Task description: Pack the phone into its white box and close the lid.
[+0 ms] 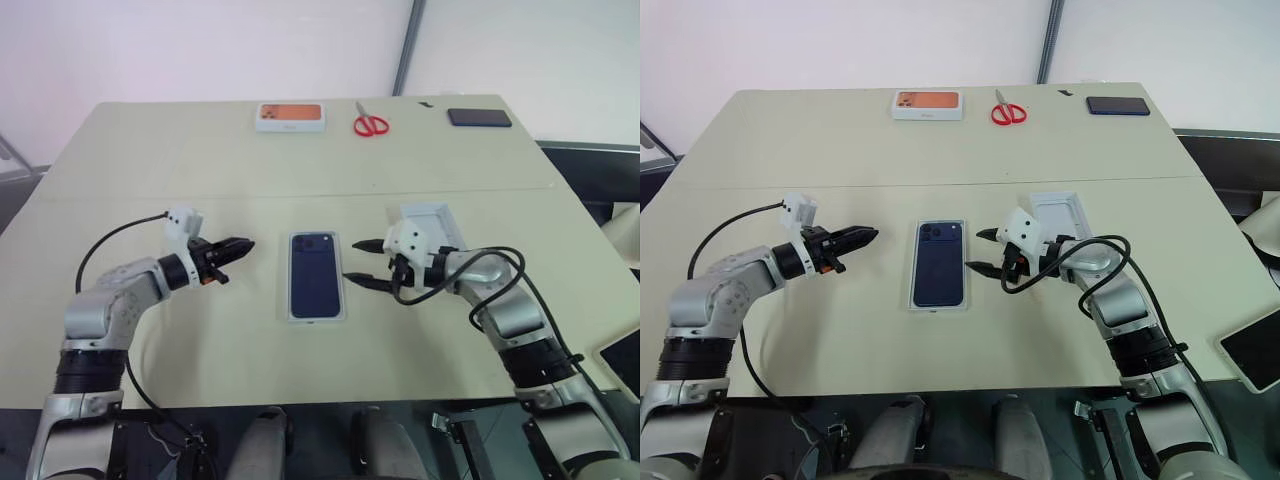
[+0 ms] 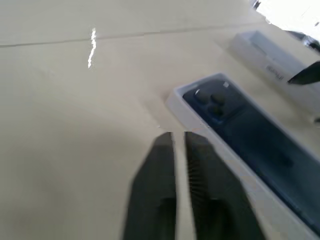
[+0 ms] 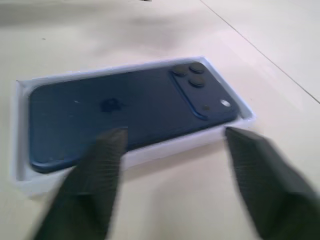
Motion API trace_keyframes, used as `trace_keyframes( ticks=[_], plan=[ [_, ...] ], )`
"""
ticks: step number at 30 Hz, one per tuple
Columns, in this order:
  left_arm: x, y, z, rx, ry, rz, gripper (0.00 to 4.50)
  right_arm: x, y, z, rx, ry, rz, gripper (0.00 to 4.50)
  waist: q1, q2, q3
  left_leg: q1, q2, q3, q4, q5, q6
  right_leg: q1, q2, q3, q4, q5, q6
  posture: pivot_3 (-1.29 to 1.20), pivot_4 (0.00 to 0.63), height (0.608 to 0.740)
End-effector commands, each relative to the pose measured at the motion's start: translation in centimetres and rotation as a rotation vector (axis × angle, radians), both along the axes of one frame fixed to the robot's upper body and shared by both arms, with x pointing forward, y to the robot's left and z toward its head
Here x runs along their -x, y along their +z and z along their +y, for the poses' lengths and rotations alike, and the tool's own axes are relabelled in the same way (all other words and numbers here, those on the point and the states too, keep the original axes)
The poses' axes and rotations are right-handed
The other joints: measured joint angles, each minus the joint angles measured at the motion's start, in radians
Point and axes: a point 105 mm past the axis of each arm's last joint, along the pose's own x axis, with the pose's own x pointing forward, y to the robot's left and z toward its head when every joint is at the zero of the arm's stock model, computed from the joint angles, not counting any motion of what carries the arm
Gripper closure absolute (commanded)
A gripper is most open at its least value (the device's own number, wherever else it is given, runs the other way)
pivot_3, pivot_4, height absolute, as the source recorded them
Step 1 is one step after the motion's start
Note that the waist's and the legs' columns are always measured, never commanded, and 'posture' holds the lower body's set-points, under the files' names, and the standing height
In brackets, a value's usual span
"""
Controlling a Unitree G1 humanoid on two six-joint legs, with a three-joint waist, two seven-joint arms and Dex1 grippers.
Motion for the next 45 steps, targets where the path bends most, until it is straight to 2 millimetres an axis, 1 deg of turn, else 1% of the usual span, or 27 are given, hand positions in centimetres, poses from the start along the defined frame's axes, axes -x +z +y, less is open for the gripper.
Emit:
trace_keyframes(
  ticks=[1,3,5,8,12,15,21,29,32,38,40,45],
  plan=[
    [-0.1,-0.5,-0.2,-0.084,-0.031,-0.065,4.50,-0.6,0.6,0.2,0.027,-0.008,-0.063,3.59,0.000,0.000,0.000,0.000,0.000,0.000,0.000,0.000,0.000,0.000,0.000,0.000,0.000,0.000,0.000,0.00,0.150,0.740],
    [-0.1,-0.7,-0.9,-0.071,-0.053,-0.061,4.50,-0.7,-0.1,0.2,0.073,-0.005,-0.087,4.44,0.000,0.000,0.000,0.000,0.000,0.000,0.000,0.000,0.000,0.000,0.000,0.000,0.000,0.000,0.000,0.00,0.150,0.740],
    [-0.1,-1.1,-2.1,-0.074,-0.096,-0.056,4.50,-0.6,-0.6,0.4,0.093,0.002,-0.086,4.44,0.000,0.000,0.000,0.000,0.000,0.000,0.000,0.000,0.000,0.000,0.000,0.000,0.000,0.000,0.000,0.00,0.150,0.740],
    [-0.4,-1.7,-3.7,-0.125,-0.148,-0.064,4.50,-0.6,-1.3,1.1,0.132,0.013,-0.104,4.44,0.000,0.000,0.000,0.000,-0.001,0.000,0.000,0.000,0.000,0.000,0.000,0.000,0.000,0.000,0.000,0.00,0.150,0.740],
    [-0.1,-2.8,-5.2,-0.178,-0.252,-0.058,4.50,-0.5,-0.9,2.3,0.080,0.023,-0.100,4.44,-0.005,0.000,0.000,0.000,-0.001,0.001,0.001,0.000,0.000,0.000,0.002,-0.001,0.001,0.000,0.000,0.00,0.150,0.740],
    [-0.3,-2.9,-6.1,-0.169,-0.276,-0.051,4.50,-0.6,-1.2,2.2,0.115,0.022,-0.112,4.44,-0.004,0.000,0.000,0.000,-0.001,0.001,0.000,0.000,0.000,0.000,0.003,-0.001,0.001,0.000,0.000,0.00,0.150,0.740],
    [-0.2,-3.0,-7.8,-0.172,-0.343,-0.050,4.50,-1.0,-1.3,0.9,0.140,-0.012,-0.122,4.44,0.003,0.000,0.000,0.000,-0.001,0.001,0.001,0.000,0.000,0.002,0.003,-0.001,0.001,0.000,0.000,0.00,0.150,0.740],
    [-0.8,-1.3,-12.0,-0.115,-0.450,-0.087,4.50,-0.9,-0.6,-2.7,0.182,-0.073,-0.119,4.44,0.001,0.000,0.000,0.000,-0.002,0.000,0.002,0.000,0.000,0.002,0.003,-0.002,0.001,0.000,0.000,0.00,0.150,0.740],
    [-1.2,-0.8,-13.1,-0.097,-0.474,-0.091,4.50,-0.7,-0.4,-3.6,0.189,-0.088,-0.112,4.44,-0.002,0.000,0.000,0.000,-0.002,0.000,0.002,0.000,0.001,0.002,0.003,-0.002,0.001,0.000,0.000,0.00,0.150,0.740],
    [-1.7,-1.4,-15.4,-0.117,-0.518,-0.096,4.50,-0.2,-0.4,-5.2,0.212,-0.122,-0.105,4.44,-0.002,0.000,0.000,0.000,-0.001,0.001,0.002,0.000,0.001,0.002,0.004,-0.002,0.001,0.000,0.000,0.00,0.150,0.740],
    [-1.2,-1.7,-16.0,-0.113,-0.555,-0.088,4.50,-0.2,-0.4,-5.9,0.221,-0.144,-0.106,4.44,0.000,0.000,0.000,0.000,-0.001,0.001,0.002,0.000,0.001,0.002,0.004,-0.002,0.001,0.000,0.000,0.00,0.150,0.740],
    [-0.9,-2.4,-16.4,-0.123,-0.579,-0.079,4.50,-0.2,-0.3,-6.9,0.229,-0.175,-0.103,4.44,0.002,0.000,0.000,0.000,-0.001,0.001,0.003,0.000,0.001,0.002,0.004,-0.002,0.001,0.000,0.000,0.00,0.150,0.740]
  ],
)
